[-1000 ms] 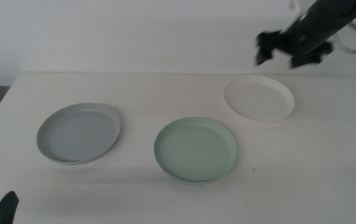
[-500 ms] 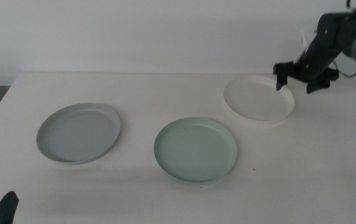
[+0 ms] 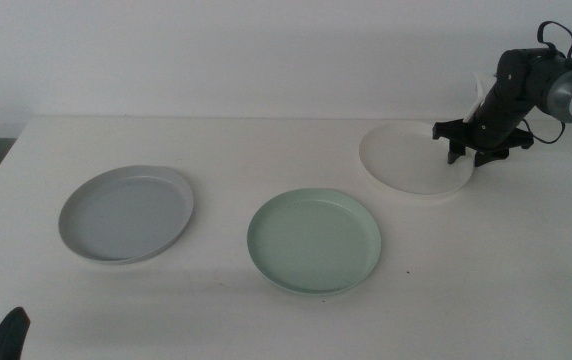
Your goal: Stack the three bowls on top of each other.
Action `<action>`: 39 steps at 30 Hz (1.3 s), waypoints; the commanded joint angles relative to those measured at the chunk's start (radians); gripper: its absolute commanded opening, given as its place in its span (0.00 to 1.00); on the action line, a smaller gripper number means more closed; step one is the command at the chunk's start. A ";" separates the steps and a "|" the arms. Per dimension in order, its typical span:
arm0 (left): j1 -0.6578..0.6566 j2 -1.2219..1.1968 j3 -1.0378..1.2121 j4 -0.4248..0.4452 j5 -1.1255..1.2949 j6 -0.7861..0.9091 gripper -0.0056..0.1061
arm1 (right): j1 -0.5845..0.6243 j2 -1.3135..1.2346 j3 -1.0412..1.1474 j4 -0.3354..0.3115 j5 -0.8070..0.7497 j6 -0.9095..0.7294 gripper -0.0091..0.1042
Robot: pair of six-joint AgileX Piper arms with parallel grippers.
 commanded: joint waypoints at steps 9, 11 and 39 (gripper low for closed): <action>0.002 -0.003 0.000 -0.001 -0.013 0.003 0.89 | -0.009 -0.002 -0.005 -0.024 0.013 -0.003 0.06; 0.002 -0.003 0.000 -0.001 -0.013 0.003 0.89 | -0.009 -0.028 -0.005 -0.009 0.018 -0.013 0.06; 0.002 -0.003 0.000 -0.001 -0.013 0.001 0.89 | 0.345 -0.632 0.848 0.258 -0.434 -0.118 0.06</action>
